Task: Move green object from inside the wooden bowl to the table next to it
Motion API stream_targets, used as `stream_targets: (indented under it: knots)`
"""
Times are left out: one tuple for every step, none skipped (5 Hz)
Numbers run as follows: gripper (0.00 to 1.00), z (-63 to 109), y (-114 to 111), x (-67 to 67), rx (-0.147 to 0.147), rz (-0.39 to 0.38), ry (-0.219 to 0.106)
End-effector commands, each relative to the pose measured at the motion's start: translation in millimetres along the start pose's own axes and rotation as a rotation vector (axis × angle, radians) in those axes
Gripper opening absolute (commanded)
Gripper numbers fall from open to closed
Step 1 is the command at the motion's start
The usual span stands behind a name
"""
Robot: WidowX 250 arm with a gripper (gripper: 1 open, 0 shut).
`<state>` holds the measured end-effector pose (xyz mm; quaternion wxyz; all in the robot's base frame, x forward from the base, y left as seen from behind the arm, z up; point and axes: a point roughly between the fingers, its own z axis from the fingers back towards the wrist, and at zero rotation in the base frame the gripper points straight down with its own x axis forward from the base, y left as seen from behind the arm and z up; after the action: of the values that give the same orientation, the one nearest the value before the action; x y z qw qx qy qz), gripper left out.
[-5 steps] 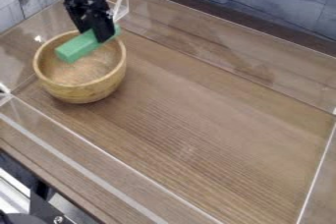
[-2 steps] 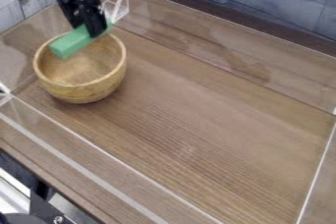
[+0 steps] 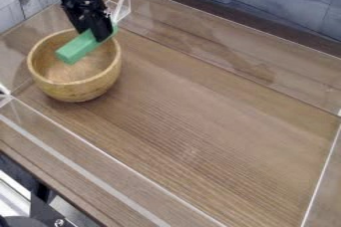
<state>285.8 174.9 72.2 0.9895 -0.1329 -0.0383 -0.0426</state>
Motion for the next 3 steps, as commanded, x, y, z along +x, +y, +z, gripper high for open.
stream_targets:
  knots:
    - [0.0,26.7,5,6.1,0.045,0.043,-0.052]
    - [0.0,15.7,5,9.2,0.042,0.039,-0.048]
    - [0.0,5.2,5,12.5,0.039,0.034,-0.045]
